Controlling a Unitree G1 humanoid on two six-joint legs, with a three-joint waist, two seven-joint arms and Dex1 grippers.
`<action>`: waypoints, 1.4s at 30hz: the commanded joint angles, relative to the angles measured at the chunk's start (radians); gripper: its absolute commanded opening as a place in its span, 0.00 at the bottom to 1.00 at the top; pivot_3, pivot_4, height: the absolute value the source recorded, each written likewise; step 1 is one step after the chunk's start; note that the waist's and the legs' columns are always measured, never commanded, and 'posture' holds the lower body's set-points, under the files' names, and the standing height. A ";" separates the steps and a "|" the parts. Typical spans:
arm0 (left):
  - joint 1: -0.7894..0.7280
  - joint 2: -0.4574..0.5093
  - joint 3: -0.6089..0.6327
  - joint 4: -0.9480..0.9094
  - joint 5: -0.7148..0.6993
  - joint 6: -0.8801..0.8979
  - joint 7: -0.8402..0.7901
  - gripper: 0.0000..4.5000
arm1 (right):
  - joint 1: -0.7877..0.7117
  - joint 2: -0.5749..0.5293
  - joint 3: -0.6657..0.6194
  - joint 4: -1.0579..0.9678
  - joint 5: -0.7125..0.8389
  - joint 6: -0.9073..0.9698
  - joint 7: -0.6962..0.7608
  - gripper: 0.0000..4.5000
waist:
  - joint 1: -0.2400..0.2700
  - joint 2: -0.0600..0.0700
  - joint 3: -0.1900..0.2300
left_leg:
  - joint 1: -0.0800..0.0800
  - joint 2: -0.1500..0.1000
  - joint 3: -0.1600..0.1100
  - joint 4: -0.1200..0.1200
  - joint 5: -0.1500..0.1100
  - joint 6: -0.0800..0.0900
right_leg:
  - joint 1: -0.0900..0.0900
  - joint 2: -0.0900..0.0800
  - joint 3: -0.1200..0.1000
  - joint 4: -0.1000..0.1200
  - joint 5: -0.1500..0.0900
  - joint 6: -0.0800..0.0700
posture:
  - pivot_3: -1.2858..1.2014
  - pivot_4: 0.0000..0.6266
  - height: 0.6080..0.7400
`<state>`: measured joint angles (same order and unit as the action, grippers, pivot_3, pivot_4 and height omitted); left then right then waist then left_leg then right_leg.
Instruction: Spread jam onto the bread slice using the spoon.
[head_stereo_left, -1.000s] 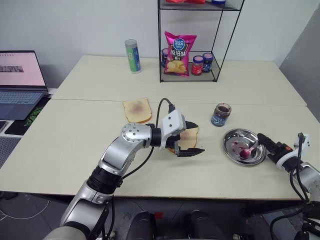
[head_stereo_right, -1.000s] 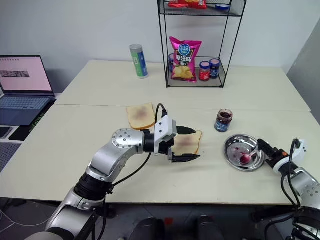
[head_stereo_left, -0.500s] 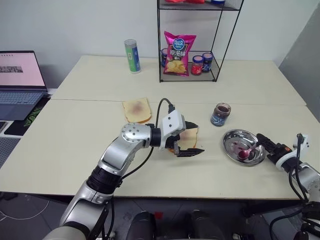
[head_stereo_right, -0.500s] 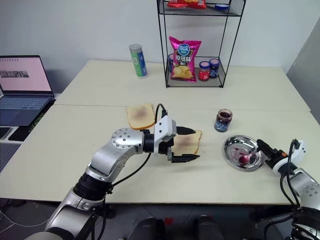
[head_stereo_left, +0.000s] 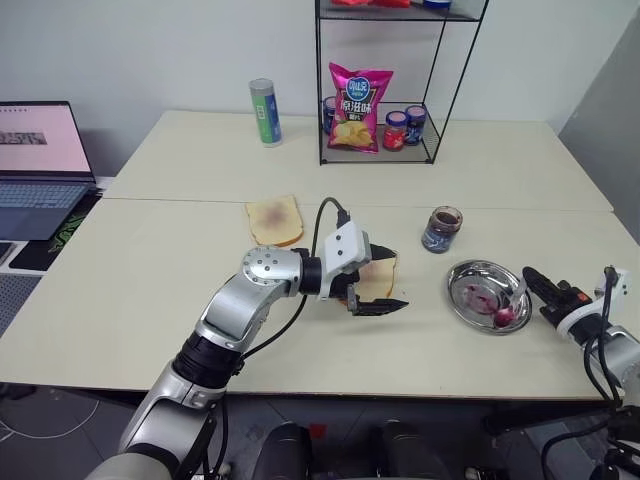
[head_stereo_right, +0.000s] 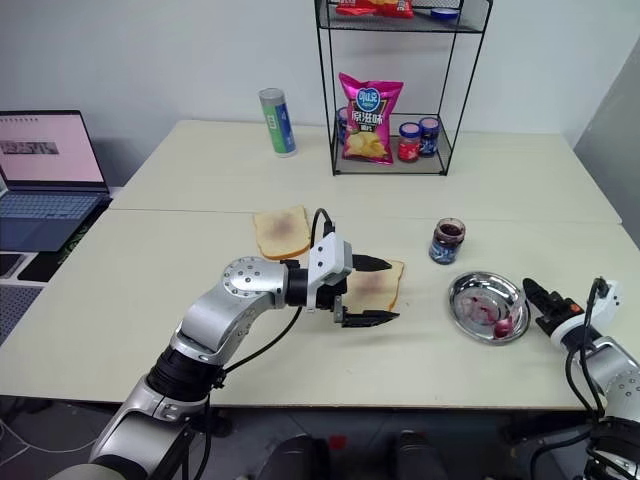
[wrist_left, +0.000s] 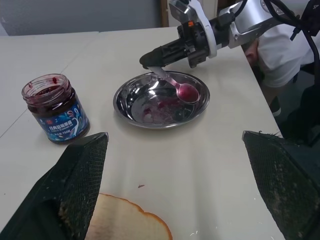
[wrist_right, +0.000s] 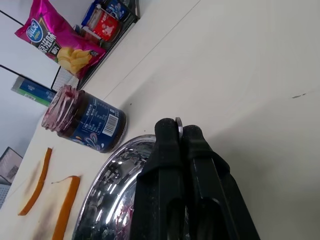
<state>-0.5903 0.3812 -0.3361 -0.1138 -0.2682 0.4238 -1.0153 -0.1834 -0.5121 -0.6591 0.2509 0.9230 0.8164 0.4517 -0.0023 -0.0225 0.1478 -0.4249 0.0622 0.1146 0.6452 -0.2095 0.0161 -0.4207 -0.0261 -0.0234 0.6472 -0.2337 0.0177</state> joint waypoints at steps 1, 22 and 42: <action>-0.005 0.003 0.016 -0.034 -0.012 -0.014 -0.006 1.00 | 0.026 -0.001 -0.033 -0.083 0.031 0.011 -0.022 0.01 | 0.000 0.000 0.000 | 0.000 0.000 0.000 0.000 0.000 0.000 | 0.000 0.000 0.000 0.000 0.000 0.000 | 0.52 0.24 1.00; -0.033 -0.056 0.120 0.007 -0.012 -0.022 0.138 1.00 | -0.577 0.007 0.369 -0.307 -0.286 -0.255 -0.351 0.01 | 0.000 0.004 0.003 | -0.005 0.000 0.001 0.000 0.000 0.000 | -0.005 0.000 0.001 -0.001 0.001 0.001 | 0.52 0.24 1.00; -0.022 -0.068 0.106 -0.045 -0.014 0.022 0.197 1.00 | -0.542 0.150 0.471 0.040 -0.581 -0.613 -0.217 0.01 | -0.003 0.004 0.003 | -0.005 0.001 0.002 0.001 0.000 0.000 | -0.005 0.000 0.001 0.001 0.001 0.001 | 0.52 0.24 1.00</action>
<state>-0.5939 0.3174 -0.2299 -0.1179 -0.2773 0.4508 -0.8187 -0.6974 -0.3614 -0.1756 0.2979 0.3538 0.2438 0.2213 -0.0052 -0.0181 0.1513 -0.4298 0.0629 0.1170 0.6458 -0.2092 0.0158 -0.4259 -0.0259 -0.0228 0.6479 -0.2315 0.0167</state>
